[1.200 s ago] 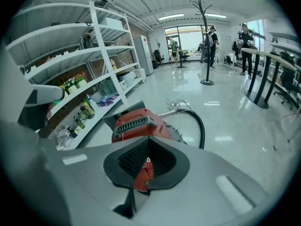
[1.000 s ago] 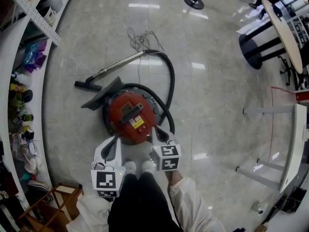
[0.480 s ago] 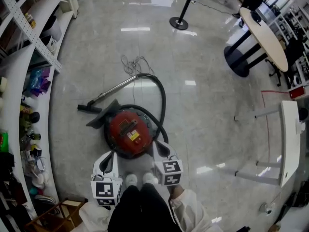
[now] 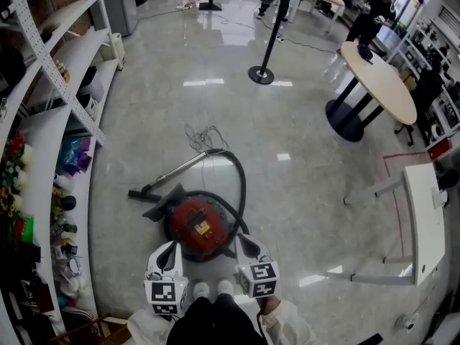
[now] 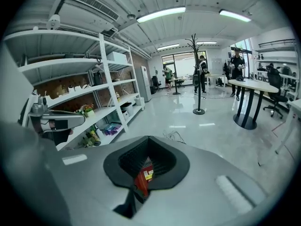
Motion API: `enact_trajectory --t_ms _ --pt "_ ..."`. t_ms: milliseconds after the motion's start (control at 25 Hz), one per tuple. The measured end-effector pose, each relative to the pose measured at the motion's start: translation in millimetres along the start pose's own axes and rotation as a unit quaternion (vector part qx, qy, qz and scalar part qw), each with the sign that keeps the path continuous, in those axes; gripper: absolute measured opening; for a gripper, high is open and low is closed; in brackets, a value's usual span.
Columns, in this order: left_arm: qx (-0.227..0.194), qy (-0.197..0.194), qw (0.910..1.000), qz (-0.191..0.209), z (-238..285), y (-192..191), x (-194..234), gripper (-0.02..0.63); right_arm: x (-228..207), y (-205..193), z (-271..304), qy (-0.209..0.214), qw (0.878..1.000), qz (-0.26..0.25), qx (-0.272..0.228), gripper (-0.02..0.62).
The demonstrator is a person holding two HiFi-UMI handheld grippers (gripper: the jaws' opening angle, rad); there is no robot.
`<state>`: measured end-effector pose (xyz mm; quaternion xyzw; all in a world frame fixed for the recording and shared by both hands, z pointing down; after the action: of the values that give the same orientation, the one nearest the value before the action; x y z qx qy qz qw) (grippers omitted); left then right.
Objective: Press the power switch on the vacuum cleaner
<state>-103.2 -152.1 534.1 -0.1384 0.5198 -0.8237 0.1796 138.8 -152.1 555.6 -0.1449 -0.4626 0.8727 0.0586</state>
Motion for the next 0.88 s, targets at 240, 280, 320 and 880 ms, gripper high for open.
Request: enact_trajectory --t_ms 240,280,320,880 --pt "-0.019 0.007 0.9998 0.003 -12.9 31.4 -0.9 0.0 4.0 32.3 -28.4 0.011 1.0 -0.01 -0.021 0.002" --pt "-0.023 0.007 0.9997 0.004 -14.9 36.3 -0.9 0.0 4.3 37.2 -32.6 0.012 1.0 -0.011 -0.024 0.002" --pt "-0.028 0.008 0.9996 0.007 -16.9 41.7 -1.4 0.0 4.3 41.9 -36.6 0.013 0.999 -0.013 -0.028 0.002" --pt "-0.066 0.016 0.9974 0.023 -51.9 91.0 -2.1 0.0 13.1 101.7 -86.2 0.028 0.995 -0.036 -0.087 0.002"
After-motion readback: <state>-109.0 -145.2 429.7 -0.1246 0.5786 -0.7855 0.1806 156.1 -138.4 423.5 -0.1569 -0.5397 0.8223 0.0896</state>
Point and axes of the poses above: the fingertips, and each gripper's own axes: z forward along the fingers, x to its left, y out of its top, the point moved 10 cm from there along -z, backward along the fingers, and after that the axes turned 2 degrees about -x, right-handed, at the moved point
